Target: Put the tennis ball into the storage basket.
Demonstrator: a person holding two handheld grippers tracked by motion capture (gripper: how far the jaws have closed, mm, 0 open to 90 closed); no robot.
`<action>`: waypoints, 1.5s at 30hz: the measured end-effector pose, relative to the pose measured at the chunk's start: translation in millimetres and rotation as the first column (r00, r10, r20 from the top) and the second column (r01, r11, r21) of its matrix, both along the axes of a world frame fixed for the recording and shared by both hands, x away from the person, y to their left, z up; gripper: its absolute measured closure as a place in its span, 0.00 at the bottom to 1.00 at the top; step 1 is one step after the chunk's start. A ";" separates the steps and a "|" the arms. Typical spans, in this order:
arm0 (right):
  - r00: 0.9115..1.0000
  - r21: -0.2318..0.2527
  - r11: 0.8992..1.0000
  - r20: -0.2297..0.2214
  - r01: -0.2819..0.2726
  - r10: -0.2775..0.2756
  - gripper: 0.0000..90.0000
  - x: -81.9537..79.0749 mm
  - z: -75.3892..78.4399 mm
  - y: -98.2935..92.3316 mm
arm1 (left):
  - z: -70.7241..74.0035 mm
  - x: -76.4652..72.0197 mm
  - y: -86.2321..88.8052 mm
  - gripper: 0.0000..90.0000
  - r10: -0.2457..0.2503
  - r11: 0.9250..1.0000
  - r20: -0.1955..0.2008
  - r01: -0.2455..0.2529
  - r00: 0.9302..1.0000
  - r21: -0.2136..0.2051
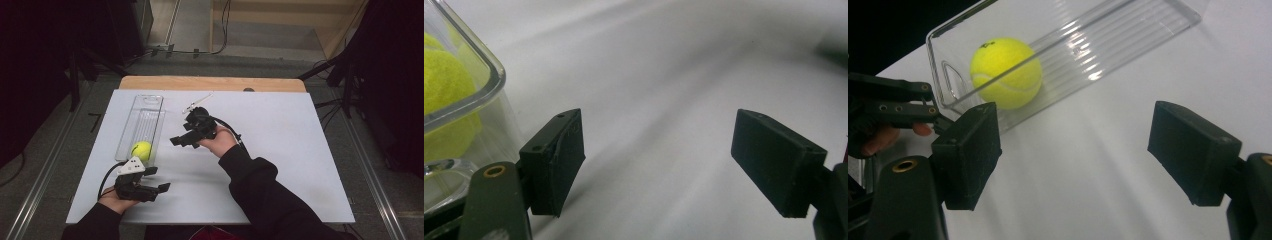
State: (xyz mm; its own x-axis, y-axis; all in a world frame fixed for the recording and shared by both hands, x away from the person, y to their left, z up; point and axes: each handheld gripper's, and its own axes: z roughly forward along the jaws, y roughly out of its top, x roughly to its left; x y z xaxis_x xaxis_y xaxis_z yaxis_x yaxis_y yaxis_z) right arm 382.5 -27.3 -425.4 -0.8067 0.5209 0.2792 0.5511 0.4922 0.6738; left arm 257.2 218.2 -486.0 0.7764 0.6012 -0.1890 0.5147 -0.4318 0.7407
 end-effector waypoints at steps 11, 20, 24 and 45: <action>1.000 0.016 1.000 0.001 0.016 -0.016 0.21 -13.1 -7.5 -25.7 | -0.6 -0.2 -0.3 0.24 0.002 1.000 -0.002 -0.002 1.000 -0.004; 0.999 0.021 0.999 0.000 0.038 -0.038 0.21 -24.2 -10.7 -48.4 | -1.1 0.0 -0.8 0.24 0.004 1.000 -0.003 -0.004 1.000 0.002; 0.999 0.030 0.998 -0.002 0.053 -0.053 0.21 -26.9 -14.5 -57.4 | -0.9 -0.1 -0.8 0.24 0.003 1.000 -0.003 -0.003 1.000 0.005; 0.990 0.010 0.990 0.010 0.141 -0.141 0.21 -40.1 -24.7 -110.6 | 0.2 -1.0 -0.8 0.24 0.000 1.000 -0.002 0.000 1.000 0.003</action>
State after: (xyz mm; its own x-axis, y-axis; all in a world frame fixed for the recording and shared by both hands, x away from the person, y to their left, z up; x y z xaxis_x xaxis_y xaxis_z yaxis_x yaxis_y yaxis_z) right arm 342.4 -137.9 -450.1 -0.7284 0.6272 0.2758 0.6071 0.4042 0.6842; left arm 256.2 217.4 -485.8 0.7761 0.6017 -0.1889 0.5162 -0.4340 0.7384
